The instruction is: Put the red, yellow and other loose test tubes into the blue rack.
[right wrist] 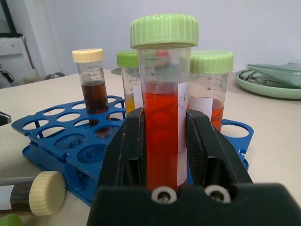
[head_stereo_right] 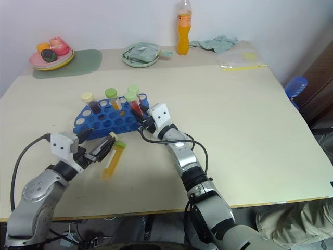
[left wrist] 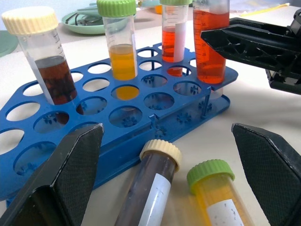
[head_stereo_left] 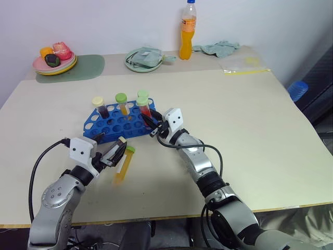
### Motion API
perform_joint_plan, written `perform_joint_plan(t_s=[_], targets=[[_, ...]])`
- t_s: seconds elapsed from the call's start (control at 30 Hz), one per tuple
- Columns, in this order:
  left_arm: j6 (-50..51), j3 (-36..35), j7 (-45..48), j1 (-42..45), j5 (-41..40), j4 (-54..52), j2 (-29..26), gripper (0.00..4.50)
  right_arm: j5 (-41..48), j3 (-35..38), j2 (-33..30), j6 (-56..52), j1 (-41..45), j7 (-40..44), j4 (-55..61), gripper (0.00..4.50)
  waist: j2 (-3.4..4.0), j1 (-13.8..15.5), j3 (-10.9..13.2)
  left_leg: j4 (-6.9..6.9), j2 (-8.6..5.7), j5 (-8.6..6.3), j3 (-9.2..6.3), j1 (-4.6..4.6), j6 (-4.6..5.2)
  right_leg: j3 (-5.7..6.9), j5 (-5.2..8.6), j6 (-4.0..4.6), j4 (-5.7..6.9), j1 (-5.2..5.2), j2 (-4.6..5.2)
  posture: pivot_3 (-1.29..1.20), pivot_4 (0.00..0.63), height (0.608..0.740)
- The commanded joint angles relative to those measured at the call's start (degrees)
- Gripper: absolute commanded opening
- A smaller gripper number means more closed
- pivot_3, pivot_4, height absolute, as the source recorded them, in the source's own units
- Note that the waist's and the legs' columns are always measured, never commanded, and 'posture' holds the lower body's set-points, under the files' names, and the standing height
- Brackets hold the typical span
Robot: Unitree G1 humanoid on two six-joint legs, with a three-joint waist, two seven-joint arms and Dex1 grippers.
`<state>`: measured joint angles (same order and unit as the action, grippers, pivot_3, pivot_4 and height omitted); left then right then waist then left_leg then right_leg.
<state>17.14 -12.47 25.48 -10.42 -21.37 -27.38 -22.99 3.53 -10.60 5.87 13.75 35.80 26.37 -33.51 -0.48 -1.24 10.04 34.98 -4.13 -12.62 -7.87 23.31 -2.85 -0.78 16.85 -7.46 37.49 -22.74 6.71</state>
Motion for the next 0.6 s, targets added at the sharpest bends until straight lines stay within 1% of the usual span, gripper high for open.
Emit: perform_joint_plan(t_s=[0.03,0.1,0.13,0.23,0.27,0.33,0.43,0.57,0.6], targets=[[-1.39,-0.82,0.22,0.04,0.0,-0.69,-0.23,4.5,0.21,0.3,1.05,0.43,0.73,-0.1,-0.09,0.68,0.0,-0.01,0.0,0.0,0.0,0.0,0.0,0.0,0.0,0.0,0.0,0.0,0.0,0.0,0.0,0.0,0.15,0.74],[-1.45,-0.94,0.21,0.04,0.0,-0.57,-0.24,4.5,0.52,0.4,1.18,0.33,0.85,0.14,-0.16,1.7,0.0,-0.01,0.0,0.0,0.0,0.0,0.0,0.0,0.0,0.0,0.0,0.0,0.0,0.0,0.0,0.0,0.15,0.74],[-1.2,-0.96,0.03,0.1,-0.01,-0.76,-0.22,4.5,0.62,0.43,1.28,0.24,0.94,0.15,-0.06,1.95,0.0,-0.01,0.0,0.0,0.0,0.0,0.0,0.0,0.0,0.0,0.0,0.0,0.0,0.0,0.0,0.0,0.15,0.74],[2.22,-0.71,-1.73,1.26,0.07,-3.48,-1.03,4.5,1.45,0.22,1.58,2.87,0.72,1.22,3.66,3.54,0.0,-0.01,0.0,0.0,0.0,0.0,0.0,0.0,0.0,0.0,0.0,0.0,0.0,0.0,0.0,0.0,0.15,0.74],[3.78,-0.88,-2.28,1.84,-0.53,-4.59,-1.39,4.5,1.8,-0.03,1.36,3.26,0.49,2.14,5.33,3.93,0.0,0.02,0.0,0.0,0.0,0.0,-0.01,0.0,0.0,0.0,0.0,0.0,0.0,-0.01,0.0,0.0,0.15,0.74],[7.19,-1.33,-3.07,3.18,-1.81,-6.78,-2.51,4.5,2.51,-0.1,0.6,2.36,-0.01,3.41,8.41,3.93,0.0,0.02,0.0,0.0,0.0,0.0,-0.02,0.01,0.0,0.01,0.0,0.0,0.01,-0.01,0.0,0.0,0.15,0.74],[17.37,-2.13,-4.4,6.79,-4.54,-10.46,-6.8,4.5,2.76,0.61,-1.56,-0.96,-0.8,3.32,13.62,3.93,0.0,0.1,0.0,0.01,0.0,0.0,-0.04,0.02,0.0,0.01,0.0,-0.01,0.03,-0.01,0.0,0.0,0.15,0.74],[29.4,-4.23,-4.85,10.35,-11.67,-13.99,-11.31,4.5,3.61,0.33,-4.82,-5.36,-2.5,5.12,19.64,3.93,0.0,0.0,0.0,0.01,-0.01,0.0,-0.02,0.01,0.0,0.0,0.0,-0.01,0.04,0.0,0.0,0.0,0.15,0.74],[34.99,-4.83,-4.67,11.56,-14.37,-15.04,-13.82,4.5,3.91,0.47,-6.26,-6.45,-3.17,5.94,21.43,3.93,0.0,-0.03,0.0,0.0,0.0,0.0,-0.03,0.01,0.0,0.0,0.0,-0.01,0.05,-0.02,0.0,0.0,0.15,0.74]])
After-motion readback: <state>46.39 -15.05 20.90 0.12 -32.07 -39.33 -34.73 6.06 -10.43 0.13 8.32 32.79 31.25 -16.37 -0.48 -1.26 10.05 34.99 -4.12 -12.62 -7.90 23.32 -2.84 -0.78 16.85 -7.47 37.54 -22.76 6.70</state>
